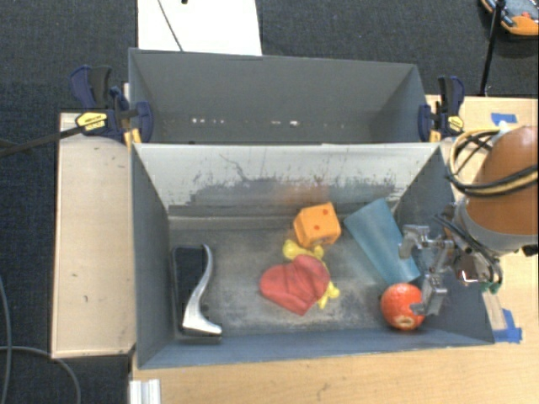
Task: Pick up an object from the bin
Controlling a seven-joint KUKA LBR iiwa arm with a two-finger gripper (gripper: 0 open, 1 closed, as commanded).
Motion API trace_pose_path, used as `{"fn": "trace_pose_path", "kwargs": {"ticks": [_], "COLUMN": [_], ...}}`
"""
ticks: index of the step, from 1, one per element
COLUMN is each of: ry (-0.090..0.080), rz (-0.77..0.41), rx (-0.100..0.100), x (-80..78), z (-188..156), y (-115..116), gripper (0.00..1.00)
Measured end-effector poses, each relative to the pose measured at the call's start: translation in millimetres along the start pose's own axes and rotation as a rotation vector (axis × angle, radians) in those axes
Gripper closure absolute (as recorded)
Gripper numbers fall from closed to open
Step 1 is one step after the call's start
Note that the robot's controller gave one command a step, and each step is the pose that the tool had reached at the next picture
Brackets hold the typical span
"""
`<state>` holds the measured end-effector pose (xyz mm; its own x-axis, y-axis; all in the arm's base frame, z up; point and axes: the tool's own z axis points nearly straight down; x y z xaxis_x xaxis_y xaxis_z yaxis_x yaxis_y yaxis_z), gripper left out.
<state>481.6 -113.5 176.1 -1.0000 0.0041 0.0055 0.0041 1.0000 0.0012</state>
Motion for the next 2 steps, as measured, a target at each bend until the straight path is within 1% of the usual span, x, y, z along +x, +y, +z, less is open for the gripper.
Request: {"fn": "trace_pose_path", "kwargs": {"ticks": [1, 2], "ry": [-0.008, -0.016], "rz": [-0.005, -0.112], "rx": [0.002, 0.005], "x": [-1.9, -1.8], "z": [-4.0, 22.6], "y": [0.4, 6.6], "gripper": [0.00, 0.00]}}
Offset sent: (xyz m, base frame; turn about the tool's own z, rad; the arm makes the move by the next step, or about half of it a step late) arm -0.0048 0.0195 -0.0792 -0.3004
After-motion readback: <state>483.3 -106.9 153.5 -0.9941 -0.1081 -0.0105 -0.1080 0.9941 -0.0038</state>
